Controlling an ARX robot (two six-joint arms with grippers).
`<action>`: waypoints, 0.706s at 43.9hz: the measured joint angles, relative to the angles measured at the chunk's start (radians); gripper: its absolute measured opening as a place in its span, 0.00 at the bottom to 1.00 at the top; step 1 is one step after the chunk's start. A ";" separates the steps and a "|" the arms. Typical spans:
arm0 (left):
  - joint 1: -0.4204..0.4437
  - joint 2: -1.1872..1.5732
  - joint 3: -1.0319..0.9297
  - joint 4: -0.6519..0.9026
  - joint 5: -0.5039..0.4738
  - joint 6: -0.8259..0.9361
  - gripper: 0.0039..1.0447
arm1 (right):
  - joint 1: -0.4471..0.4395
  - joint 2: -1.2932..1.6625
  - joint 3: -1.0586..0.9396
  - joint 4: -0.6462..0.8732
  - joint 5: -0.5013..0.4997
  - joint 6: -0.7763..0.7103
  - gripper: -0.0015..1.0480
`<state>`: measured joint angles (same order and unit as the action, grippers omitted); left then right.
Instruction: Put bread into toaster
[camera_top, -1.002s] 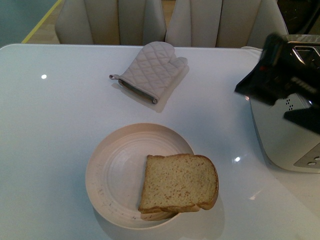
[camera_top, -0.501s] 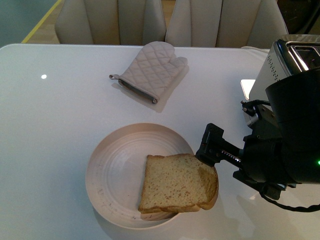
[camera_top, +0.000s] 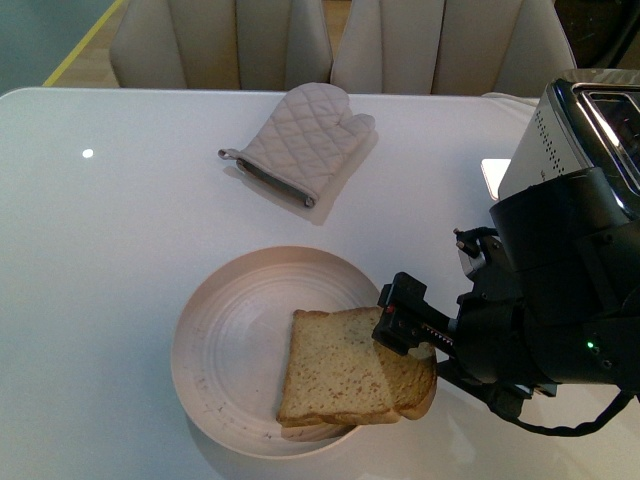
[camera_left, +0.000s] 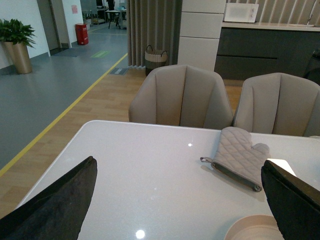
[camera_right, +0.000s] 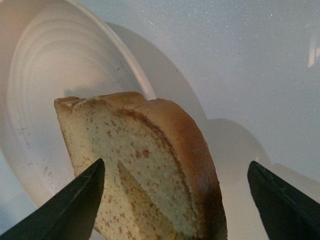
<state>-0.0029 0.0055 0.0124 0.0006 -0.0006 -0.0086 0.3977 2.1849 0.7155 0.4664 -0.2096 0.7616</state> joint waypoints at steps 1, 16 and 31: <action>0.000 0.000 0.000 0.000 0.000 0.000 0.94 | 0.001 0.006 0.003 0.002 -0.001 0.003 0.74; 0.000 0.000 0.000 0.000 0.000 0.000 0.94 | 0.002 0.000 0.014 0.019 -0.037 0.026 0.20; 0.000 0.000 0.000 0.000 0.000 0.000 0.94 | -0.036 -0.124 -0.005 0.027 -0.068 0.062 0.03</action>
<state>-0.0029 0.0055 0.0124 0.0006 -0.0006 -0.0086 0.3614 2.0613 0.7101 0.4931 -0.2775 0.8234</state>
